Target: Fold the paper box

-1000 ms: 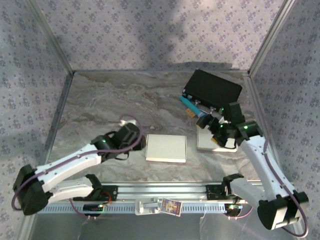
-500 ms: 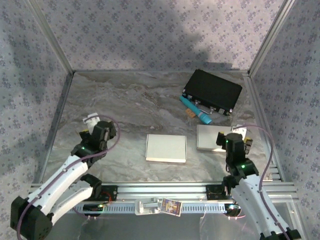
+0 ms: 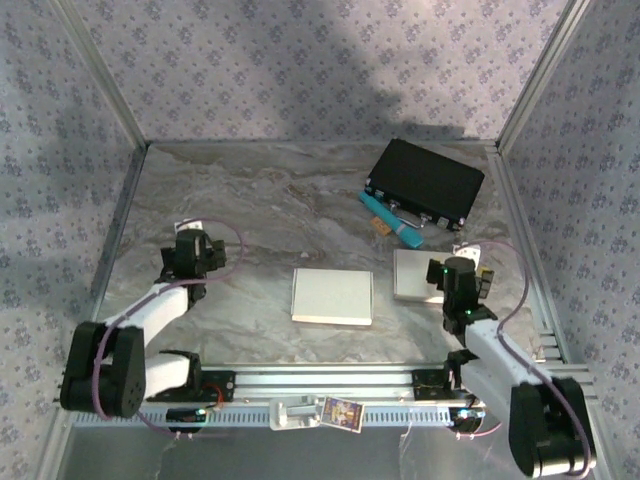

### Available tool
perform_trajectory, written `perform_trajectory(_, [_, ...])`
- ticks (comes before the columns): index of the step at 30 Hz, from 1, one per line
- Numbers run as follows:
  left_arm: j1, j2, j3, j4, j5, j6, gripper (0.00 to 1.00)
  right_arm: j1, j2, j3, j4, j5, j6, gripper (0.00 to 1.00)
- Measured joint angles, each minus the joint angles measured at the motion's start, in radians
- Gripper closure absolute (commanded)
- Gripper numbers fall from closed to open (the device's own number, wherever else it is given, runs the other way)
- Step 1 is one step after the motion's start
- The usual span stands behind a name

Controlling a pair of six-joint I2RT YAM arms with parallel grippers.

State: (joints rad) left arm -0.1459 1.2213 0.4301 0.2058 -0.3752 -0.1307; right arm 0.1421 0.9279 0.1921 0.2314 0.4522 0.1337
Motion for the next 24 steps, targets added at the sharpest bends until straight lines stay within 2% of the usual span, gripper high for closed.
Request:
perform_trajectory(8, [0.064, 0.174, 0.040, 0.171, 0.128, 0.045, 0.00, -0.053, 0.311, 0.081, 0.314, -0.096, -0.031, 0.01])
perform_trajectory(12, [0.112, 0.222, 0.078, 0.227, 0.183, 0.064, 0.00, -0.077, 0.363, 0.117, 0.396, -0.155, -0.078, 0.01])
perform_trajectory(18, [0.159, 0.295, -0.003, 0.481, 0.250, 0.071, 0.00, -0.146, 0.418, 0.117, 0.518, -0.236, -0.109, 0.01])
perform_trajectory(24, [0.161, 0.311, -0.038, 0.547, 0.268, 0.071, 0.00, -0.164, 0.486, 0.060, 0.674, -0.273, -0.108, 0.01])
